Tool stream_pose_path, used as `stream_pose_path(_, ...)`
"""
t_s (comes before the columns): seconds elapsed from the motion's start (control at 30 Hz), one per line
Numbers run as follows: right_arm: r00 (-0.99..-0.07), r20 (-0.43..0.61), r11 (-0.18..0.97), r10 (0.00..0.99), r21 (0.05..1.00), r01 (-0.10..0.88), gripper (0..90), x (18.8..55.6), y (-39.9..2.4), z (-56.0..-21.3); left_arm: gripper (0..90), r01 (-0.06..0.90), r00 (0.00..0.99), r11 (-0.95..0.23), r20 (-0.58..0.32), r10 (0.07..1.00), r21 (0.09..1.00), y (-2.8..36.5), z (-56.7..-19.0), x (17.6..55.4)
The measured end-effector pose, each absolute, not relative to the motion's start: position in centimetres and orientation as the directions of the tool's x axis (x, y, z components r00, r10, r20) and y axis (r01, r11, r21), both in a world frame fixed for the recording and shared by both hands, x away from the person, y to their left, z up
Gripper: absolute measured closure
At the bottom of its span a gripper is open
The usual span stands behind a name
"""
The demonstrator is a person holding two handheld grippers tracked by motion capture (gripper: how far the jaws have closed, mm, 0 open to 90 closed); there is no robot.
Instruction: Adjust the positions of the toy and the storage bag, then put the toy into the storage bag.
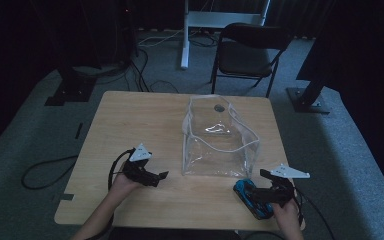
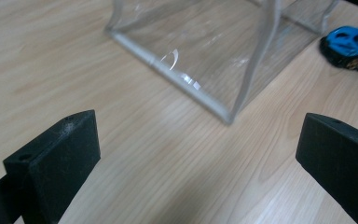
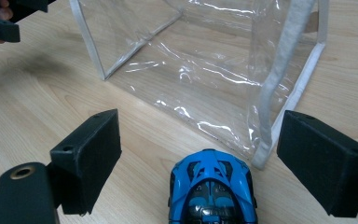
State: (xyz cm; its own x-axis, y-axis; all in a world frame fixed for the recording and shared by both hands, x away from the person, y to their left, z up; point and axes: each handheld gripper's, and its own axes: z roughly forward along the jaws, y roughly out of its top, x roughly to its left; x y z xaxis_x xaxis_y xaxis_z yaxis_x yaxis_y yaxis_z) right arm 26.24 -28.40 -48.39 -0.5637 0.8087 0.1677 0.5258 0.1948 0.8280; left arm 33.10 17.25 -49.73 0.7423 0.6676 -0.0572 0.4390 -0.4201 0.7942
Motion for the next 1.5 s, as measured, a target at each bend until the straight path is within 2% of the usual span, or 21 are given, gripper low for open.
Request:
stream_pose_path(0.37, -0.568, 0.17, 0.204, 0.805, 0.82, 0.535, 12.9, 25.8, -29.1, -48.2, 0.3, 0.486, 0.686, -0.4, -0.056, 0.725, 0.777, 20.9, -50.8, 32.0)
stream_pose_path(0.53, -0.588, 0.144, 0.271, 0.796, 0.783, 0.56, 11.5, 25.5, -28.9, -48.9, 0.3, 0.514, 0.648, -0.364, -0.074, 0.758, 0.777, 23.1, -51.4, 31.1)
stream_pose_path(0.7, -0.599, 0.149, 0.296, 0.787, 0.761, 0.578, 11.4, 25.4, -28.6, -49.7, 0.3, 0.534, 0.619, -0.371, -0.052, 0.784, 0.76, 24.7, -52.2, 30.3)
stream_pose_path(0.9, -0.577, 0.138, 0.303, 0.805, 0.74, 0.6, 11.4, 25.7, -28.5, -50.3, 0.3, 0.562, 0.586, -0.332, -0.081, 0.807, 0.758, 26.4, -52.9, 29.7)
stream_pose_path(1.5, -0.557, 0.07, 0.388, 0.828, 0.644, 0.659, 11.4, 26.6, -27.2, -52.2, 0.3, 0.626, 0.462, -0.305, -0.026, 0.887, 0.718, 30.5, -54.4, 27.8)
